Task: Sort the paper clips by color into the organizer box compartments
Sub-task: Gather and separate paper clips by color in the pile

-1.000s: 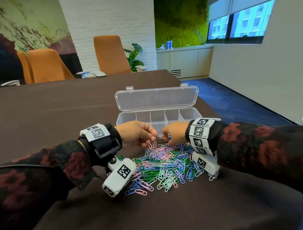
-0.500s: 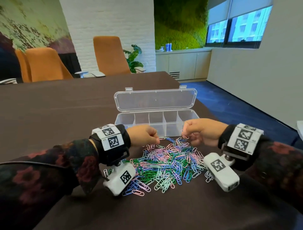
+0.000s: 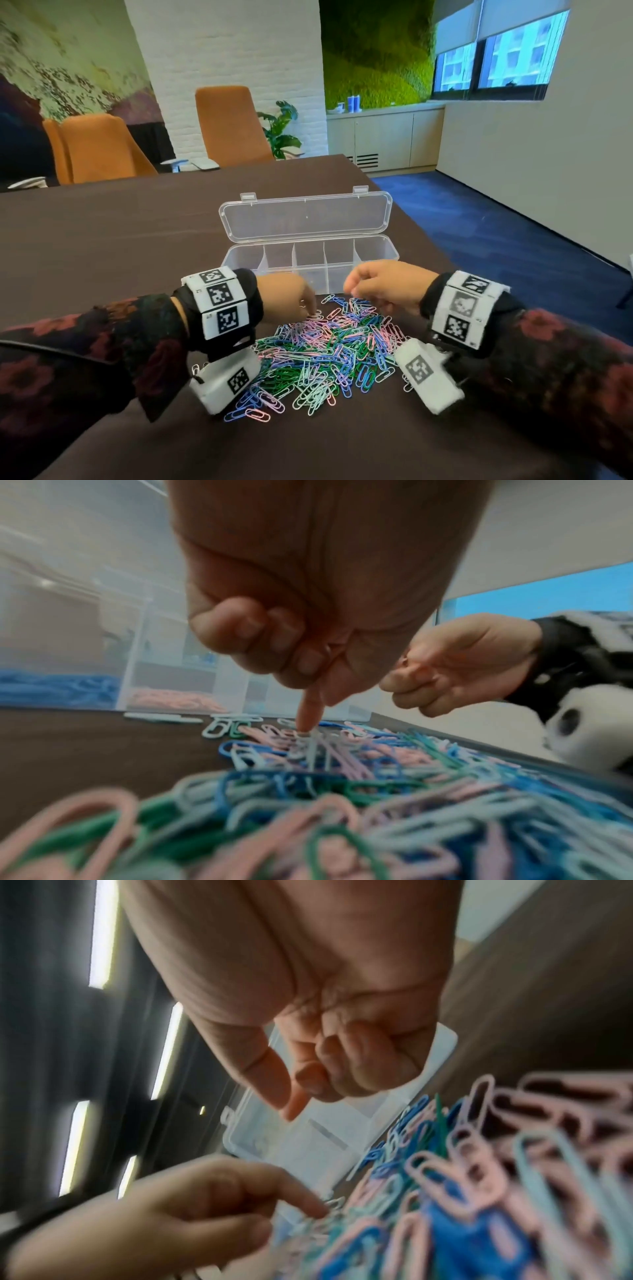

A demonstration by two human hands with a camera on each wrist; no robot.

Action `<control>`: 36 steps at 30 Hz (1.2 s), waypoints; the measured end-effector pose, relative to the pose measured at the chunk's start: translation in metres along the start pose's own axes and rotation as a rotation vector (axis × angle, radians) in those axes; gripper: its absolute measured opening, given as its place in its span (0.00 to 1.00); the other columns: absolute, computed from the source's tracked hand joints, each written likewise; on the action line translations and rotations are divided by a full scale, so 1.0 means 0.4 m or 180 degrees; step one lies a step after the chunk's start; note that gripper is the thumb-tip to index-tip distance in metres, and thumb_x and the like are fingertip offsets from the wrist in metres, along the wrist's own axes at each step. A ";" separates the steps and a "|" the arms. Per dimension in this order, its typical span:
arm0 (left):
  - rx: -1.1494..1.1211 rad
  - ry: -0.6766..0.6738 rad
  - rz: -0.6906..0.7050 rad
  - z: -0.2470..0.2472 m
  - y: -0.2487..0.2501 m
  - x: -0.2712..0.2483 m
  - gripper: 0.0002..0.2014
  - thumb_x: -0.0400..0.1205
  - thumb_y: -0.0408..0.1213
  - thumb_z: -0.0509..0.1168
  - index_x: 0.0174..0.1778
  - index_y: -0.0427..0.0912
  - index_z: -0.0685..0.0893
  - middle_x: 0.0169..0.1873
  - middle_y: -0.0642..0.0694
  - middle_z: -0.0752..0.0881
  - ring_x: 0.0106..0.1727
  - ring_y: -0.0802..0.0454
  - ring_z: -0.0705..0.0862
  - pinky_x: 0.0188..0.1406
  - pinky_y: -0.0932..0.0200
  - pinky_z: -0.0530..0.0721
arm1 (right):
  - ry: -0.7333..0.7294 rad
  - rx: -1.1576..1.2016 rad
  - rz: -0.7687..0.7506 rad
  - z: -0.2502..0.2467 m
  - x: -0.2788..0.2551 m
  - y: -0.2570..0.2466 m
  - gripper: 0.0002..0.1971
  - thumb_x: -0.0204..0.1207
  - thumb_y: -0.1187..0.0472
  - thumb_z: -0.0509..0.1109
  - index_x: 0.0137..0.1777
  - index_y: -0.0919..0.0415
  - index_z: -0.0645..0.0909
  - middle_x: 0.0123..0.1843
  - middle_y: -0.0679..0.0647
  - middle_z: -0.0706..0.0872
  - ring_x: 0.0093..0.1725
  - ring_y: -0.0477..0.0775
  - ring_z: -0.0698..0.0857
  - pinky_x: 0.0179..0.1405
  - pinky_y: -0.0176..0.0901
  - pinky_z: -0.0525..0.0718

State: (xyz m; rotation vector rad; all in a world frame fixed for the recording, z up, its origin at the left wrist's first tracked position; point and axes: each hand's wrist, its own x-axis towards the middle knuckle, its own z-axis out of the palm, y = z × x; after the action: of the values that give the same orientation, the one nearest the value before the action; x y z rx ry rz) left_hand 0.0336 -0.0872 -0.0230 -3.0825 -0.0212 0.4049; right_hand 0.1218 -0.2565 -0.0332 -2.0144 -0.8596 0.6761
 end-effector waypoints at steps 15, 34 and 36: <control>-0.0002 0.0116 0.0197 0.012 -0.018 0.003 0.05 0.79 0.34 0.64 0.46 0.42 0.84 0.29 0.53 0.76 0.38 0.50 0.73 0.34 0.63 0.66 | -0.0898 -0.3302 -0.0140 0.084 0.108 -0.075 0.12 0.76 0.65 0.67 0.33 0.53 0.72 0.31 0.47 0.76 0.29 0.46 0.72 0.25 0.32 0.67; -0.1014 -0.0116 0.0329 0.017 -0.053 -0.038 0.05 0.79 0.37 0.69 0.39 0.50 0.81 0.24 0.56 0.73 0.24 0.65 0.71 0.30 0.68 0.68 | -0.0027 0.1825 0.0625 0.039 0.068 -0.020 0.11 0.81 0.73 0.53 0.45 0.67 0.77 0.33 0.57 0.72 0.25 0.49 0.74 0.15 0.33 0.71; -0.0925 0.0064 0.0219 0.011 -0.057 -0.030 0.01 0.80 0.37 0.68 0.44 0.48 0.83 0.26 0.56 0.74 0.27 0.63 0.71 0.29 0.70 0.67 | -0.0052 0.1920 0.0776 0.049 0.068 -0.025 0.10 0.81 0.71 0.53 0.42 0.66 0.75 0.34 0.58 0.73 0.25 0.50 0.73 0.15 0.33 0.70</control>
State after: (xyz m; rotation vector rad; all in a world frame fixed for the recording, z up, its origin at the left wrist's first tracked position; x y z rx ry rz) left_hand 0.0205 -0.0644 -0.0235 -3.3813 0.0291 0.4070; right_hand 0.1216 -0.2220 -0.0390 -1.5704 -0.3525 0.9570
